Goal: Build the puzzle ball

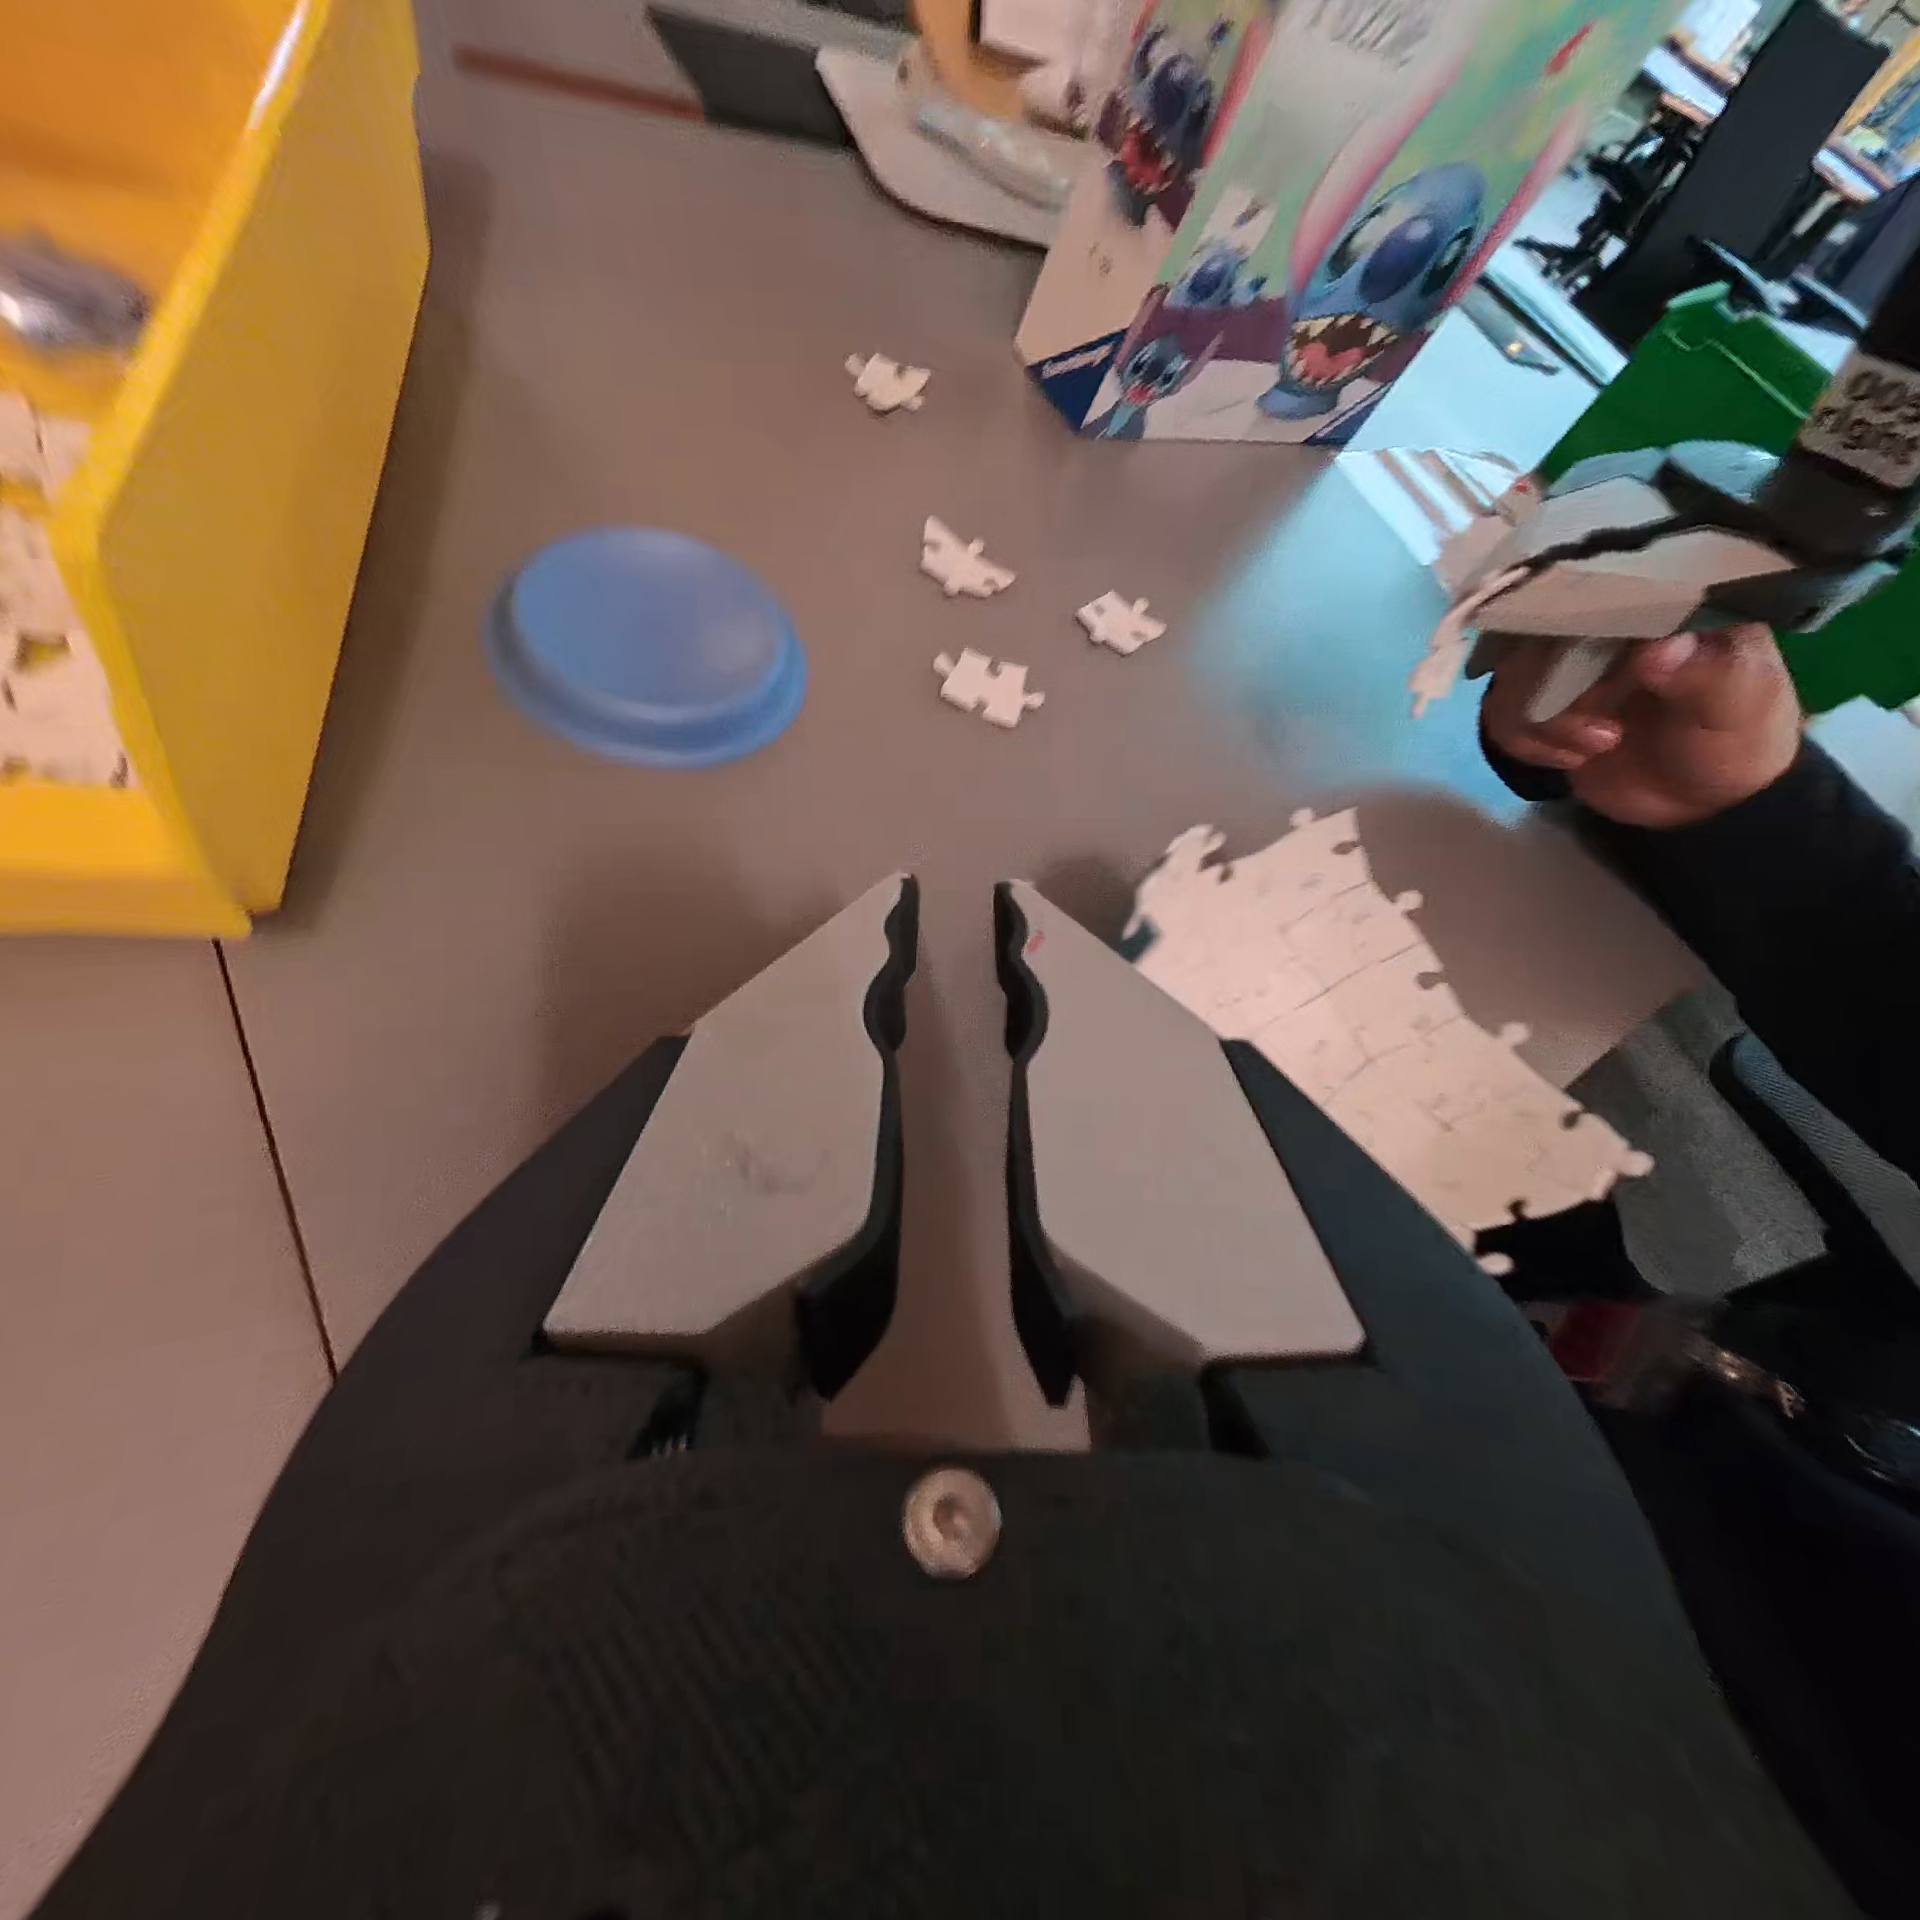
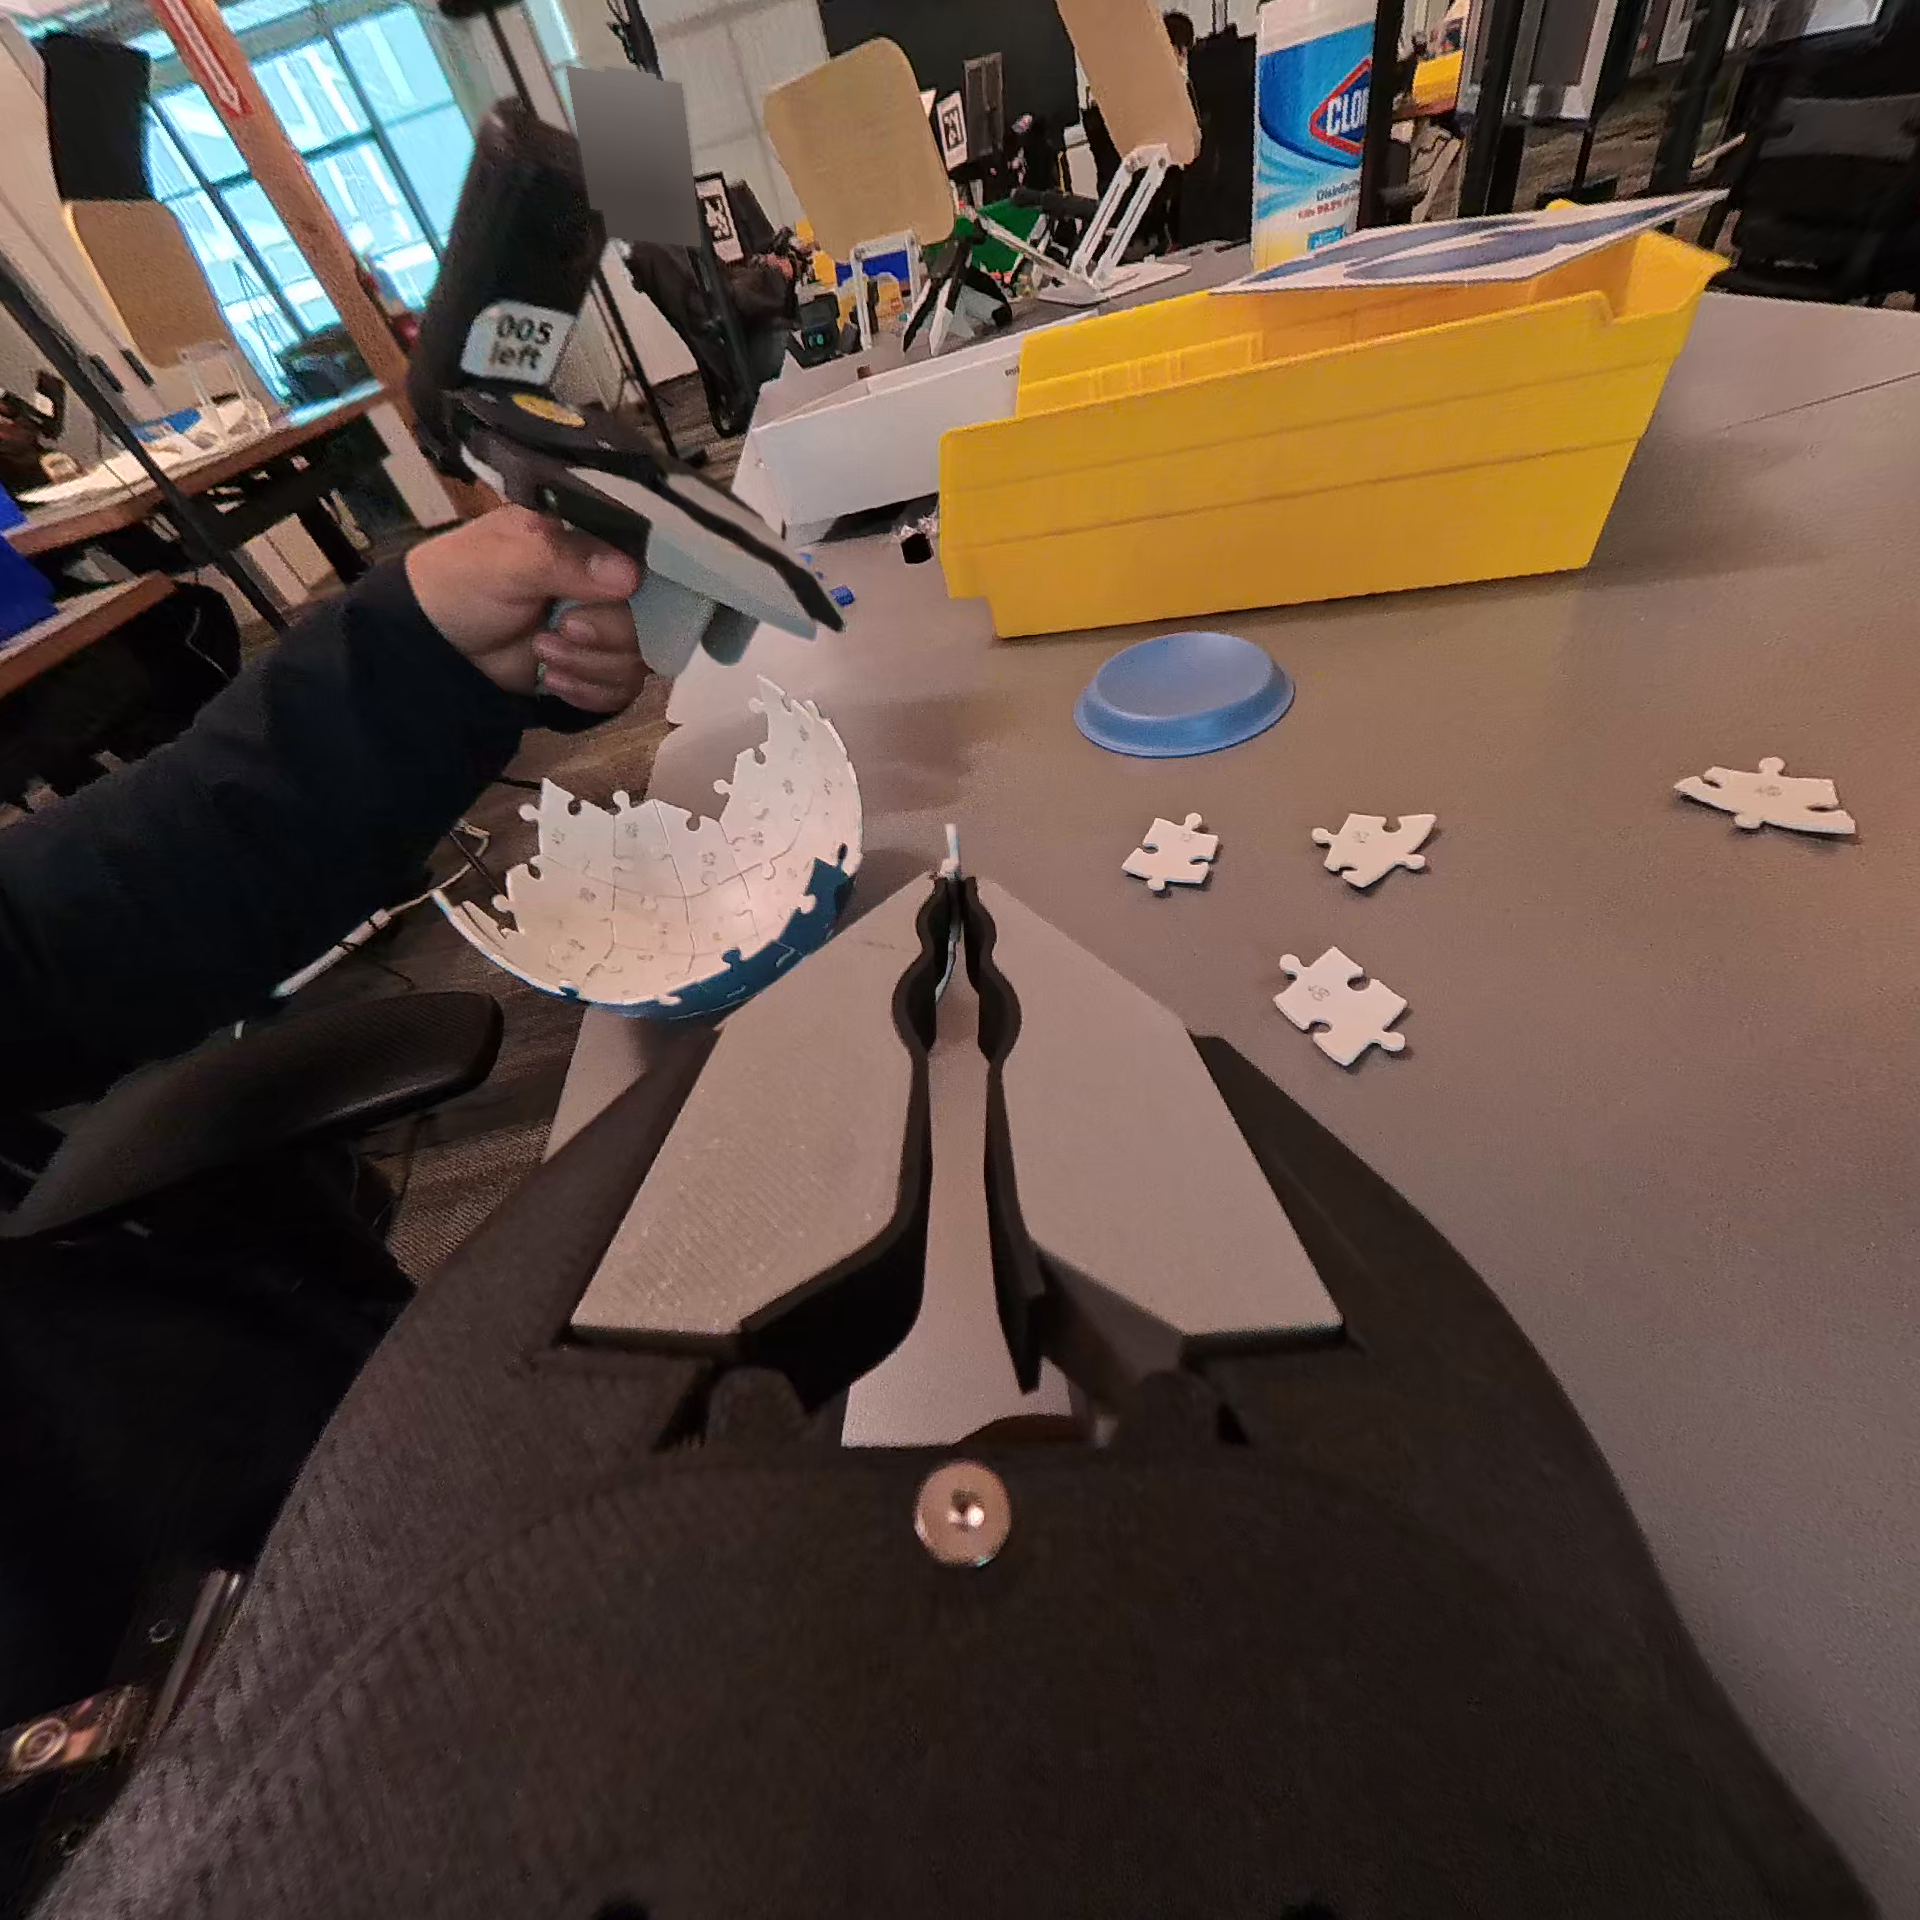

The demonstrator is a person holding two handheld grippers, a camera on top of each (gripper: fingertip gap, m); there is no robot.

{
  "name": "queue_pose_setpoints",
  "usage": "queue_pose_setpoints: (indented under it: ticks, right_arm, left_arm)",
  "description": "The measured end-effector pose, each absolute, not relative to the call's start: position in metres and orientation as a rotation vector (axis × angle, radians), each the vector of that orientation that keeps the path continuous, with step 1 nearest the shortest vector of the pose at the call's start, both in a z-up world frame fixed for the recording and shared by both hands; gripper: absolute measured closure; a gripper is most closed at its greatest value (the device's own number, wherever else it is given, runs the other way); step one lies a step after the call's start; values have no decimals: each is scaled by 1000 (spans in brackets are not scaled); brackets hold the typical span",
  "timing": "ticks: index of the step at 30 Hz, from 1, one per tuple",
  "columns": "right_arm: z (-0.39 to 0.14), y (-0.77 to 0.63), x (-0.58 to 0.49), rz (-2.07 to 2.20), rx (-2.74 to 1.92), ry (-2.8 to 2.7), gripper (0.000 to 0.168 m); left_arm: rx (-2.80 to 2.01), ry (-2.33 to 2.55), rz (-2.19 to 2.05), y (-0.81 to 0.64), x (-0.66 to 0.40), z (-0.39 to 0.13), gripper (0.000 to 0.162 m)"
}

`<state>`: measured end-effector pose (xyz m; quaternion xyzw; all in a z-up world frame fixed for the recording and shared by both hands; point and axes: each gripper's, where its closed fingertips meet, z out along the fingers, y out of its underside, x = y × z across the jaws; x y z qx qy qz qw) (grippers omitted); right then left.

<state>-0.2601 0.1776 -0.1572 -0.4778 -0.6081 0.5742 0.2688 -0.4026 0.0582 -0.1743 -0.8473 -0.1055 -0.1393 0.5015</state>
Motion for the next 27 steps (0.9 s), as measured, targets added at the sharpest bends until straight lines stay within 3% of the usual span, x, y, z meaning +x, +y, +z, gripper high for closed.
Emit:
queue_pose_setpoints:
  ticks: [18, 27]
  right_arm:
    - [-157, 177, -261, 1690, -1333, -1608, 168]
    - [-134, 167, -279, 1645, -1257, -1841, 168]
  left_arm:
    - [-2157, -290, -269, 65, -404, -232, 155]
    - [-2086, -332, -267, 64, -410, -224, 162]
